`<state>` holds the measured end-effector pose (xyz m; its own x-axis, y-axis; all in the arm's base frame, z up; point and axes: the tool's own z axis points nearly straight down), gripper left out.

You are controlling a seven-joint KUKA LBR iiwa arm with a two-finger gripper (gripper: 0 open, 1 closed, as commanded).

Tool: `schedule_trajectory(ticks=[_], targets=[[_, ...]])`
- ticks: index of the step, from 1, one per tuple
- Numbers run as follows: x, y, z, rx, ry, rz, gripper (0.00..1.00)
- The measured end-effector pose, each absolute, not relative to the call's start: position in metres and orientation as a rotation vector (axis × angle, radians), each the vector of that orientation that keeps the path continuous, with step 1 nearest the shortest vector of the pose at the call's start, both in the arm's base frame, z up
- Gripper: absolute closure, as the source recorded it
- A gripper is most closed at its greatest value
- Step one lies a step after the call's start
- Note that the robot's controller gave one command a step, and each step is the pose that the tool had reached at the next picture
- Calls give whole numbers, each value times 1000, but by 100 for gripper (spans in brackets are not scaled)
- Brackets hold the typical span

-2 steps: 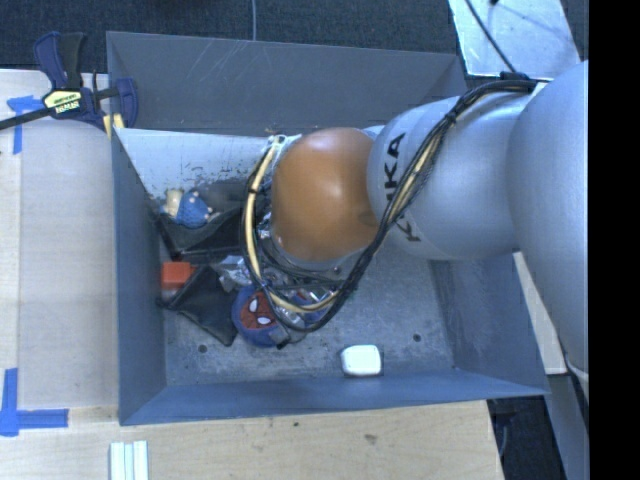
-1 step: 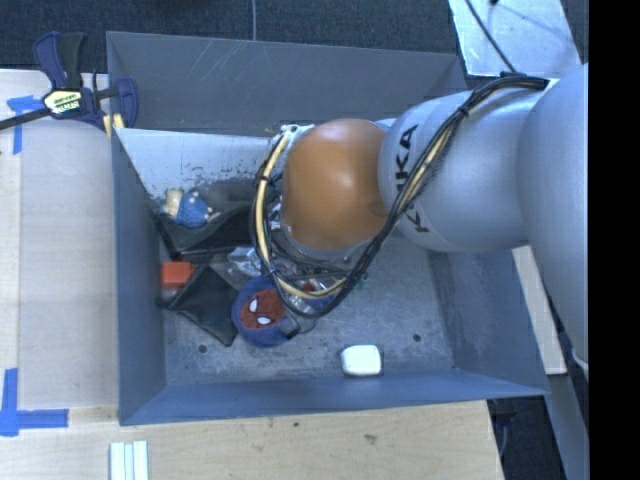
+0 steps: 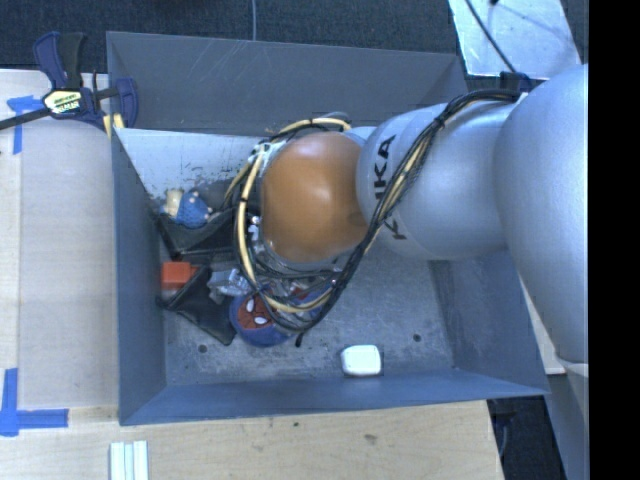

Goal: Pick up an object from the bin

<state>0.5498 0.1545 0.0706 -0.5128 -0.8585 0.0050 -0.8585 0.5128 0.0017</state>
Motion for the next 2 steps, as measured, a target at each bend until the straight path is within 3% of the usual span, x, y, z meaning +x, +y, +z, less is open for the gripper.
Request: schedule_trajectory(ticks=[1, 2], targets=[[551, 154, 72, 1541, -2732, 2, 0], [553, 156, 75, 1546, -2739, 2, 100]])
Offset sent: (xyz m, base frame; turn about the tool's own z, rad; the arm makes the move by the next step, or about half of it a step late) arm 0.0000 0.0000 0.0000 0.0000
